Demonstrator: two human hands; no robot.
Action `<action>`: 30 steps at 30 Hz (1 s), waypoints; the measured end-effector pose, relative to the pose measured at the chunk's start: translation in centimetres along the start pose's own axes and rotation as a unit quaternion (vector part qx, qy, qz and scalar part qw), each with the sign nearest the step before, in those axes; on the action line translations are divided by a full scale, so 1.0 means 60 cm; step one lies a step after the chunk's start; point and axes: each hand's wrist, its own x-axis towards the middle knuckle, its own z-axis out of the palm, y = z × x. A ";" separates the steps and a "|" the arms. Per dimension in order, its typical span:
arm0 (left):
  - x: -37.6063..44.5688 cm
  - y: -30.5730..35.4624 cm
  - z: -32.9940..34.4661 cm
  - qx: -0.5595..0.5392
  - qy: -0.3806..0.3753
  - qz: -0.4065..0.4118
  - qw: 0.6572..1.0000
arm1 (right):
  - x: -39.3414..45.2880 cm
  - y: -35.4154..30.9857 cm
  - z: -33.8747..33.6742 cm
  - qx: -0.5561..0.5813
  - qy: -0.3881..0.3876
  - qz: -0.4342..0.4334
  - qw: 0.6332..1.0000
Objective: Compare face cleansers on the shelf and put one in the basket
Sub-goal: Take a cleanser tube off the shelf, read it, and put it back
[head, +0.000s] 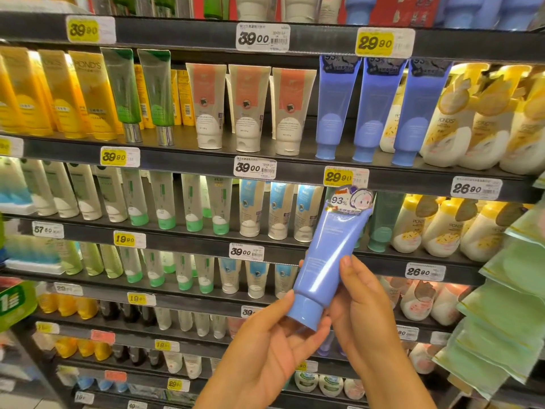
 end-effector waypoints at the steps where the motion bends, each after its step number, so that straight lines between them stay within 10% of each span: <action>1: 0.000 0.000 -0.001 0.003 -0.004 -0.004 1.000 | 0.001 0.000 0.000 0.010 0.003 -0.001 1.000; 10: 0.007 -0.002 -0.007 0.136 0.037 0.112 0.984 | 0.005 -0.015 -0.005 -0.069 -0.026 0.002 0.997; 20: 0.003 0.003 -0.015 0.441 0.065 0.305 0.842 | 0.001 -0.010 -0.003 -0.039 -0.014 0.025 0.999; 30: 0.009 -0.002 -0.023 0.482 0.059 0.334 0.808 | 0.000 -0.006 0.000 0.045 0.022 0.021 0.999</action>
